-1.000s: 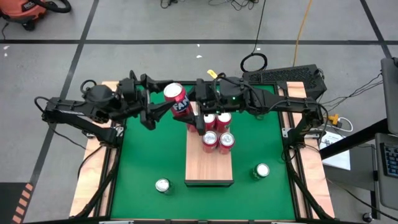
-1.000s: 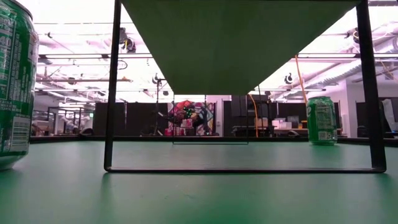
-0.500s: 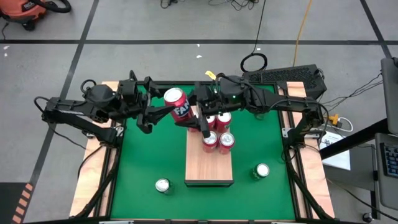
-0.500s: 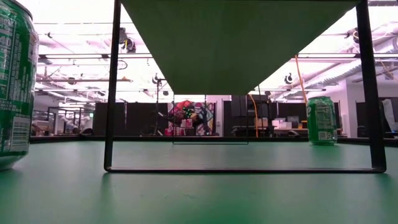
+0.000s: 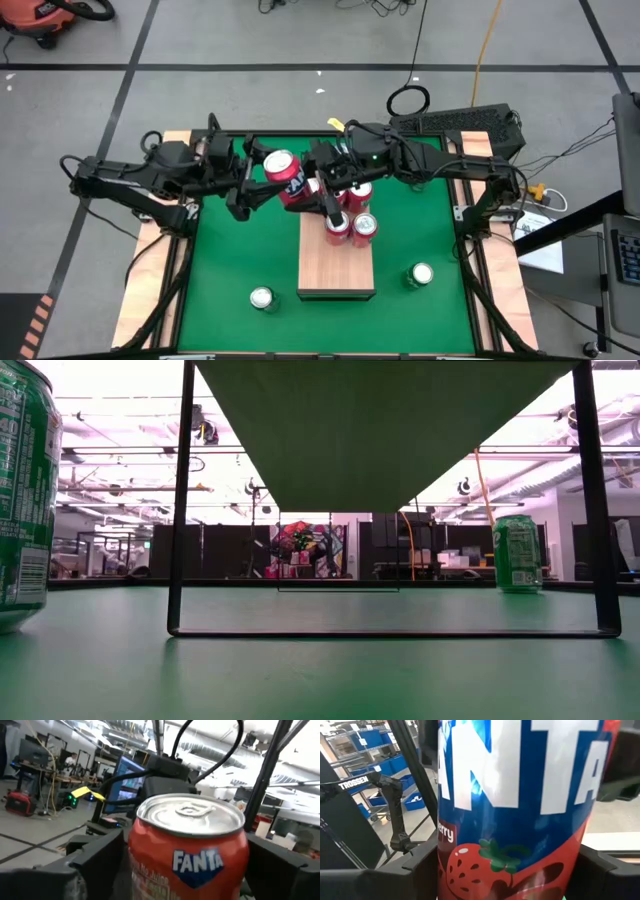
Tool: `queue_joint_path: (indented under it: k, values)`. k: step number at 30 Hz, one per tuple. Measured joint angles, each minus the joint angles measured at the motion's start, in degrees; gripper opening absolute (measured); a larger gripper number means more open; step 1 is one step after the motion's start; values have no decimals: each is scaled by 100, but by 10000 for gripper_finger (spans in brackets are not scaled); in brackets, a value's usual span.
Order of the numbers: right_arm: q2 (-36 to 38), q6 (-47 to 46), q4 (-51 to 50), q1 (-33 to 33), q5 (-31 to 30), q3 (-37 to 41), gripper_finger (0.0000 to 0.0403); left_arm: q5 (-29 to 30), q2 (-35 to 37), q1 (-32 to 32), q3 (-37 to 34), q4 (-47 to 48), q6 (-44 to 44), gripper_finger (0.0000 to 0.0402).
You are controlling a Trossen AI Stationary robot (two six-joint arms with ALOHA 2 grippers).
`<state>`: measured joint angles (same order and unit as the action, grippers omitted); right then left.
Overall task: Place canned beverage on shelf
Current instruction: Put the orange soda can on the shelf aligned with the other orange soda cans
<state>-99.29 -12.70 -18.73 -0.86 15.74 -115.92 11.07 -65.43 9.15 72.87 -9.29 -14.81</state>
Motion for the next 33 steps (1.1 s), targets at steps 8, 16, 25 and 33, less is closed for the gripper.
queue_joint_path:
  k: [8, 16, 25, 33]
  values:
    - [0, -161, 6, 0, 132, 0, 294, -360, 13, 37, -1, -72, 369, 364]
    - [2, -216, 9, -7, 136, -10, 294, -359, -44, 74, -1, -250, 541, 298]
    - [2, -134, 4, -13, -117, -17, 327, -471, -68, 70, -1, -300, 518, 290]
    - [98, -288, -621, -13, -414, -15, 354, -417, -76, 108, -4, -79, 516, 288]
